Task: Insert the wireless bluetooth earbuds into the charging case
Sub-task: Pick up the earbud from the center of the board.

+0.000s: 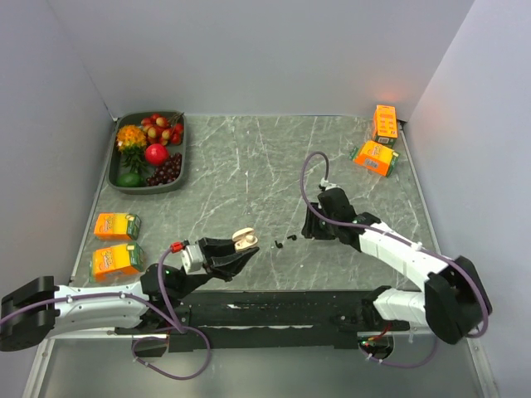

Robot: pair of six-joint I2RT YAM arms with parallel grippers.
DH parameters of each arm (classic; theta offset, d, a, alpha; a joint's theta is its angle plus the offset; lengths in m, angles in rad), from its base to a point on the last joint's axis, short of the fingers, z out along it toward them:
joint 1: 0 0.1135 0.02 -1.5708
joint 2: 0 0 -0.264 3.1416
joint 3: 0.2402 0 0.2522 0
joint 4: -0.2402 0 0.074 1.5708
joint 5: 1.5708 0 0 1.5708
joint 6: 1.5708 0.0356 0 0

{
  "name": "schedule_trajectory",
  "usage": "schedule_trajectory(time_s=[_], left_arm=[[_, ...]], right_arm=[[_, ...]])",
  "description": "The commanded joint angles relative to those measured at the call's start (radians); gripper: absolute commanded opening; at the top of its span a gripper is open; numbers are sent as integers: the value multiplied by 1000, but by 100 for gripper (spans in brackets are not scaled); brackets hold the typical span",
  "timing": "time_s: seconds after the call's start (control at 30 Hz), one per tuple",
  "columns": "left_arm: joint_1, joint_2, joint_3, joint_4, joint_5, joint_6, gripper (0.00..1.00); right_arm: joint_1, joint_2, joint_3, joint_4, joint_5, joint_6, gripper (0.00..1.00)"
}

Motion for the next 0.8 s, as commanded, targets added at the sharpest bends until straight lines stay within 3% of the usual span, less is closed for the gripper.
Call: schedule_trajectory(time_s=[0.0, 0.77], left_arm=[[-14, -26, 5, -1, -16, -23, 1], [-38, -7, -4, 6, -30, -5, 1]], right_arm=[[-41, 71, -1, 71, 46, 20, 52], [-110, 194, 8, 142, 25, 1, 39]])
